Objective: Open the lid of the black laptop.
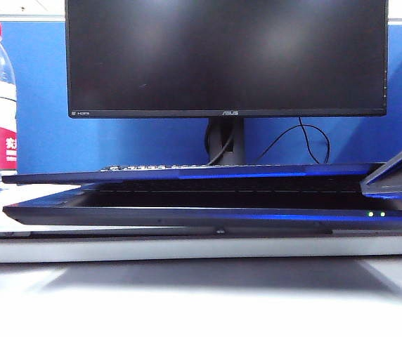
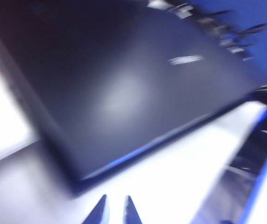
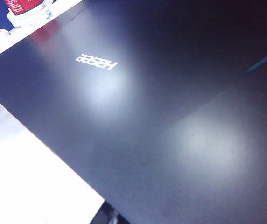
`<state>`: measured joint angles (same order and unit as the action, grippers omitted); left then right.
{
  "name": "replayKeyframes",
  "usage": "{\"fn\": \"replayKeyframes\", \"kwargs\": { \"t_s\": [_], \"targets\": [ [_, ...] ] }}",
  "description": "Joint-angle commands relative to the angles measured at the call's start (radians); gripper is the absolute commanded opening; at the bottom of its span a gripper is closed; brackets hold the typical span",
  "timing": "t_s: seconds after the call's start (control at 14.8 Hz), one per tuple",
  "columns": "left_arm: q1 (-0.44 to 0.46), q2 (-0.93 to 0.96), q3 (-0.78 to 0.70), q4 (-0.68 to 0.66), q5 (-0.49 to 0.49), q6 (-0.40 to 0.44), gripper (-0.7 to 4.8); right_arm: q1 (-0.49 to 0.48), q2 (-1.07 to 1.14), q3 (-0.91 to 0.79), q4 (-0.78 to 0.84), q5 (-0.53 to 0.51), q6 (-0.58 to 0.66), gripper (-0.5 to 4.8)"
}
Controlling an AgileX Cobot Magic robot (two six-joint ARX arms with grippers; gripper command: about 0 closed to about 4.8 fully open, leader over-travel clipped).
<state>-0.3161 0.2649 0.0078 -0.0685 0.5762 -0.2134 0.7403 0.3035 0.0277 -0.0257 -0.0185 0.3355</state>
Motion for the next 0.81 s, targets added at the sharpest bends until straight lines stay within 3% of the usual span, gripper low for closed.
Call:
{"fn": "replayKeyframes", "kwargs": {
  "t_s": [0.07,0.34,0.81],
  "targets": [
    [0.0,0.045,0.0,0.057,-0.049,0.021,0.53,-0.005,-0.005,0.014,0.084,0.042,0.001,-0.06],
    [0.0,0.05,0.0,0.099,-0.108,0.019,0.53,-0.005,-0.005,0.014,0.083,0.043,0.001,-0.06],
    [0.0,0.05,0.0,0.077,-0.022,0.049,0.53,-0.005,-0.005,0.014,0.092,0.043,0.005,-0.06]
  ]
}}
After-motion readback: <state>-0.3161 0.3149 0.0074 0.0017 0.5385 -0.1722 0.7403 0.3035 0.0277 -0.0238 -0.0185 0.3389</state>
